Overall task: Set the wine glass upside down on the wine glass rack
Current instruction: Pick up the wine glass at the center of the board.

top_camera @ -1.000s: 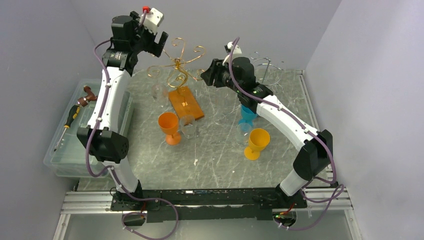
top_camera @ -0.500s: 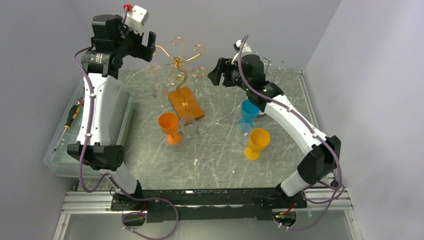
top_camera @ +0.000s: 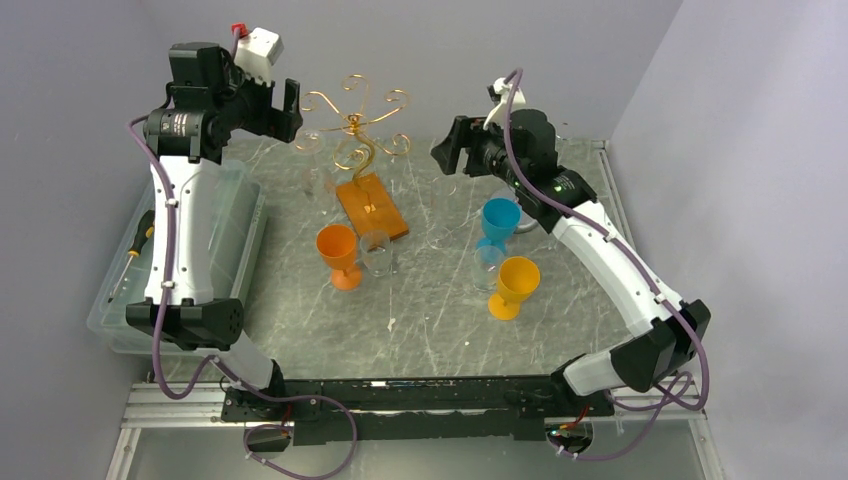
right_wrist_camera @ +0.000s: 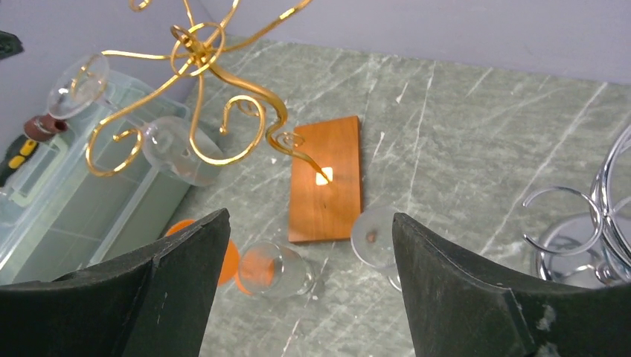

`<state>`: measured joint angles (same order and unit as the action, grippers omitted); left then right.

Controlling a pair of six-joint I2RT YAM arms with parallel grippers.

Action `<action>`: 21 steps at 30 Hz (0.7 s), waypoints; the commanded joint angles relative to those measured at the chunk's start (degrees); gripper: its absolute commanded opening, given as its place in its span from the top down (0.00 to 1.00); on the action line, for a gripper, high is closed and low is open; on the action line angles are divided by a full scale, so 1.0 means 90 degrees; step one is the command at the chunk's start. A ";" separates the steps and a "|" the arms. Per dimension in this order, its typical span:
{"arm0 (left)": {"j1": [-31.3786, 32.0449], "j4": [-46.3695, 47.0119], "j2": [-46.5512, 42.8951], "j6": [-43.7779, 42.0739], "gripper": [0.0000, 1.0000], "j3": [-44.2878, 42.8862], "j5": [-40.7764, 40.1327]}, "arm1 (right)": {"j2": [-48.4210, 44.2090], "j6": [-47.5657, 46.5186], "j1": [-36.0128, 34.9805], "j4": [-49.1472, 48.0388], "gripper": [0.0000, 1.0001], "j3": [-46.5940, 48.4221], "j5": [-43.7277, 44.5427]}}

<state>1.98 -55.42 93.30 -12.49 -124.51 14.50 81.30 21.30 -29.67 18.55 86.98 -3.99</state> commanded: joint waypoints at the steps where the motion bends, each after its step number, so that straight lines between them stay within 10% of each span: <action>1: -0.0032 -0.0377 -0.0029 0.0234 0.01 -0.0457 0.0215 | -0.0334 -0.0268 -0.0257 0.0414 0.17 0.0189 0.0261; 11: -0.0150 -0.0948 -0.0482 0.0654 0.00 -0.0590 0.0281 | 0.0247 -0.0277 -0.2734 0.0851 0.25 -0.0066 0.1249; 21: -0.0154 -0.1341 -0.1063 0.0595 0.00 -0.0215 0.0182 | 0.1518 -0.0259 -0.3041 0.0167 0.39 0.0071 0.1205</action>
<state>0.78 -66.00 85.97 -7.84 -126.82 15.62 93.49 18.63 -56.90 24.71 86.89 5.32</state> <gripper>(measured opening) 0.995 0.622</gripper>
